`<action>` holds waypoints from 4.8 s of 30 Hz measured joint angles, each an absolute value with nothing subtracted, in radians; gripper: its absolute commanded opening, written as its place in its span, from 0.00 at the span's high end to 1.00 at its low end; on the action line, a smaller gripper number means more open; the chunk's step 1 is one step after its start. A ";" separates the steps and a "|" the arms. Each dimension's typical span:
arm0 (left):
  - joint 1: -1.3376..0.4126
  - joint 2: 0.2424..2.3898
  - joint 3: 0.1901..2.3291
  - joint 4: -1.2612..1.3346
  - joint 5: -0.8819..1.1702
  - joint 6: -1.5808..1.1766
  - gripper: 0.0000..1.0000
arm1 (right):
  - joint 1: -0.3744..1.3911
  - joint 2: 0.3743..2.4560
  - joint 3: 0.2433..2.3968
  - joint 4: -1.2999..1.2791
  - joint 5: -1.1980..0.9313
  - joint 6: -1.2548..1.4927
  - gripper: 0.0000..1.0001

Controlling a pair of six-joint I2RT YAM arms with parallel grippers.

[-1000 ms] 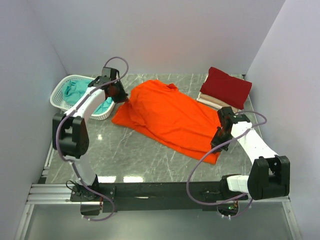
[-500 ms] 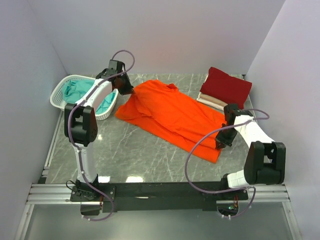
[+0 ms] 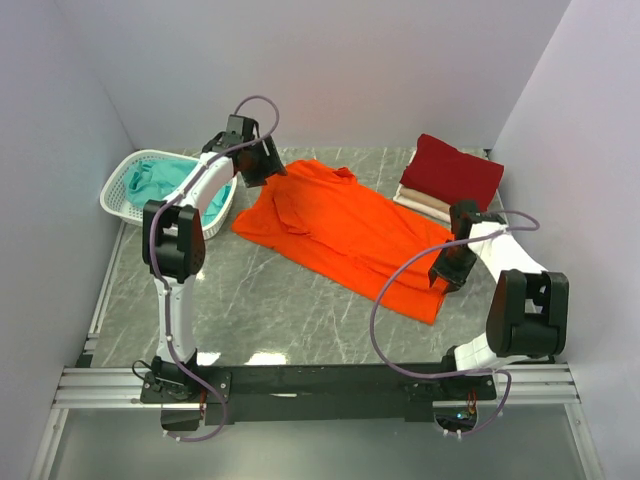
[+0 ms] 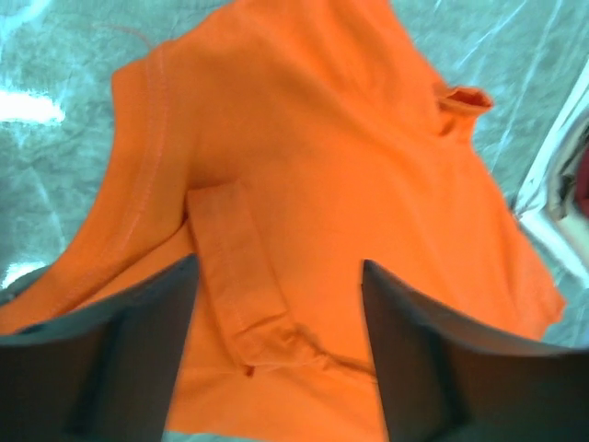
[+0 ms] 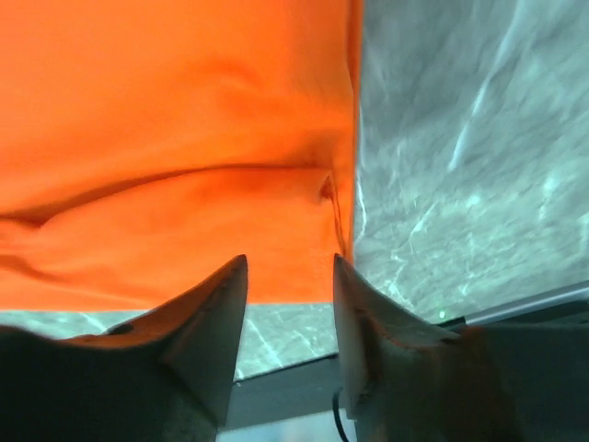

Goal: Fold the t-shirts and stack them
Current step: Fold the tshirt

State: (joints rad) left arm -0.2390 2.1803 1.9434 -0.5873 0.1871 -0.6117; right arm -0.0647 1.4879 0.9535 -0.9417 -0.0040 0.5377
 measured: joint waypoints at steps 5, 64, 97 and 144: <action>-0.249 2.167 1.940 -0.574 0.186 -0.617 0.18 | -0.053 1.474 1.075 -0.957 0.039 0.529 0.47; -0.403 2.204 1.760 -0.558 0.167 -0.693 1.00 | 0.348 1.617 1.121 -0.822 -0.045 0.602 0.51; -0.356 2.019 1.553 -0.246 0.324 -0.688 0.03 | 0.350 1.581 1.105 -0.771 -0.050 0.605 0.50; -0.390 1.415 0.955 -0.527 0.028 -0.719 0.00 | 0.300 1.439 1.058 -0.899 -0.072 0.579 0.48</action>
